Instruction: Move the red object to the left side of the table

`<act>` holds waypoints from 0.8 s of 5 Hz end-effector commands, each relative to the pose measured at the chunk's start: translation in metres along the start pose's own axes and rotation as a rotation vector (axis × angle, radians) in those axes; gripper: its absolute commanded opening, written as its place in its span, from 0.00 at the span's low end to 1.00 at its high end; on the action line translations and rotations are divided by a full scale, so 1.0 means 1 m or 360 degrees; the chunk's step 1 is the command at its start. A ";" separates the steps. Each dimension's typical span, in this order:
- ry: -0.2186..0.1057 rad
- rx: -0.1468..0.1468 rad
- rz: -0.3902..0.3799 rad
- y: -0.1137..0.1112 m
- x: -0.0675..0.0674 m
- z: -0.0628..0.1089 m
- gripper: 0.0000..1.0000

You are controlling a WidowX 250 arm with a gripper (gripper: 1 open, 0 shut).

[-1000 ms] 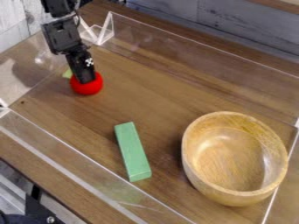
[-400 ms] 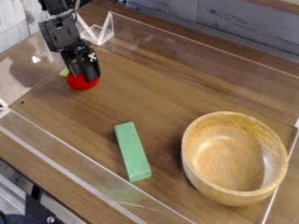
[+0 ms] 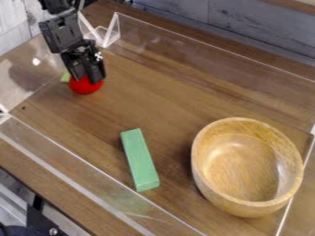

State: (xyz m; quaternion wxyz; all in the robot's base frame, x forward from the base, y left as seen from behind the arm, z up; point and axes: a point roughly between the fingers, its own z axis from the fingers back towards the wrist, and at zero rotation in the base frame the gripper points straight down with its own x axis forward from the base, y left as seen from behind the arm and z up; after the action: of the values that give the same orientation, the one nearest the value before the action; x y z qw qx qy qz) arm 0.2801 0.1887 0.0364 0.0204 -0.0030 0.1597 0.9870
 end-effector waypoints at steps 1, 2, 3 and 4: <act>0.0088 -0.0066 0.0091 0.000 0.002 0.018 1.00; 0.0099 -0.0065 0.0145 0.004 0.004 0.014 0.00; 0.0112 -0.0064 0.0200 0.008 0.006 0.010 1.00; 0.0133 -0.0059 0.0288 0.009 0.011 0.013 1.00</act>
State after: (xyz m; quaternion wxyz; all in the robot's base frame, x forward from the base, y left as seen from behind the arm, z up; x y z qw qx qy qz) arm 0.2690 0.1777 0.0377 -0.0622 -0.0145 0.1559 0.9857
